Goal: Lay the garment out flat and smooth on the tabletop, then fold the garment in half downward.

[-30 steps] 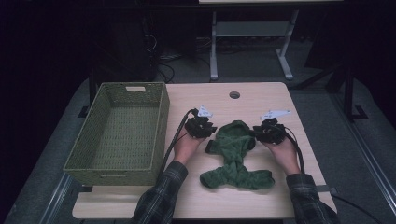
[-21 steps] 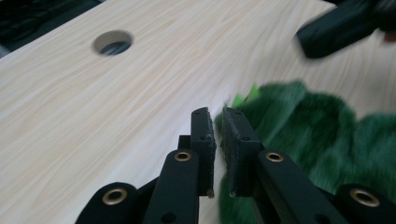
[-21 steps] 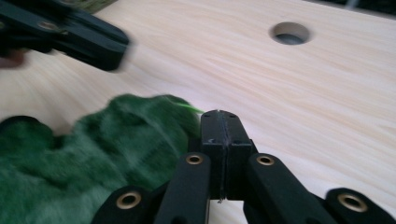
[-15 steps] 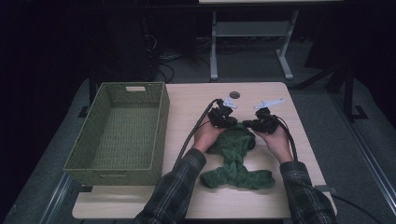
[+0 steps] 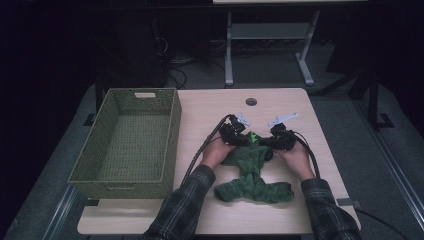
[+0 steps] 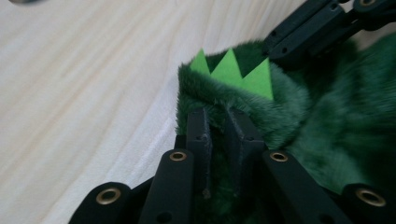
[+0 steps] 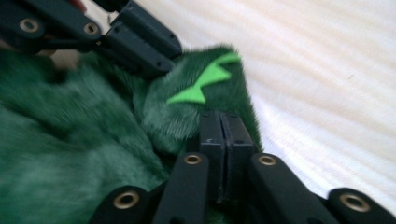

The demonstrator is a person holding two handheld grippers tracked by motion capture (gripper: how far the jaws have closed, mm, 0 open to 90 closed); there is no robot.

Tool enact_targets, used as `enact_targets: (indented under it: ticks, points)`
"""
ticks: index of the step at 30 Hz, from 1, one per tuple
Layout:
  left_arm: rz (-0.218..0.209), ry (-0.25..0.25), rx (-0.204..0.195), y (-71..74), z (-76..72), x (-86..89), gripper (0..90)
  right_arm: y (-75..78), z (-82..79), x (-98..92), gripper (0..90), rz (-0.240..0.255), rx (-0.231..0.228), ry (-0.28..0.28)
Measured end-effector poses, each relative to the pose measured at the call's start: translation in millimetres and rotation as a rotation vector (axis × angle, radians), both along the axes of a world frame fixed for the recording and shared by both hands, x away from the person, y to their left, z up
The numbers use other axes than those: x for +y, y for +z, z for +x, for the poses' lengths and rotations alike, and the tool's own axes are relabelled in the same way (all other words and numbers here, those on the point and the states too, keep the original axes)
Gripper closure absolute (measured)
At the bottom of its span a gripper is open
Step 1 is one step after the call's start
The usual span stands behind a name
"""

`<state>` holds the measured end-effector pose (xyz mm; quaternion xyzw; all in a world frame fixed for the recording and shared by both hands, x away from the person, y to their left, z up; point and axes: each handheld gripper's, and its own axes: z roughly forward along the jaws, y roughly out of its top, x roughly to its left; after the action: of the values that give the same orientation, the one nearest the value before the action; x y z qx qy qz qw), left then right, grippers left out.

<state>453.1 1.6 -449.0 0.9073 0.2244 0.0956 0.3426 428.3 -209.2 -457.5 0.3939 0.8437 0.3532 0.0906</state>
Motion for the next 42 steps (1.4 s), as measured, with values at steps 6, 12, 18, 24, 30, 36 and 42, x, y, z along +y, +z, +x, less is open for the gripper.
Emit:
enact_targets:
  ticks: [6,12,18,24,30,36,42]
  points:
    - [-0.072,0.029,-0.021,19.4,-13.1,20.7,67.6,19.0,-10.5,-2.8,69.9,0.027,-0.029,-0.026]
    - [-0.105,0.034,-0.022,27.8,-29.9,40.2,48.2,32.5,-22.2,-6.8,53.6,0.049,-0.043,-0.053]
    - [-0.138,0.03,-0.016,27.6,-57.3,52.2,27.6,41.2,-36.1,-6.6,46.9,0.062,-0.06,-0.056]
    - [-0.111,0.005,-0.024,23.1,-90.4,61.6,13.5,44.5,-48.7,-4.5,42.8,0.076,-0.067,-0.038]
    - [-0.121,-0.002,-0.043,16.3,-127.5,76.0,12.6,45.6,-63.8,-1.9,44.0,0.082,-0.079,-0.003]
    - [-0.099,0.001,-0.074,4.5,-163.2,87.5,12.6,47.7,-79.9,8.3,47.7,0.095,-0.087,0.035]
    - [-0.078,0.002,-0.074,-4.8,-187.4,98.6,12.6,44.9,-100.0,21.5,51.6,0.095,-0.077,0.085]
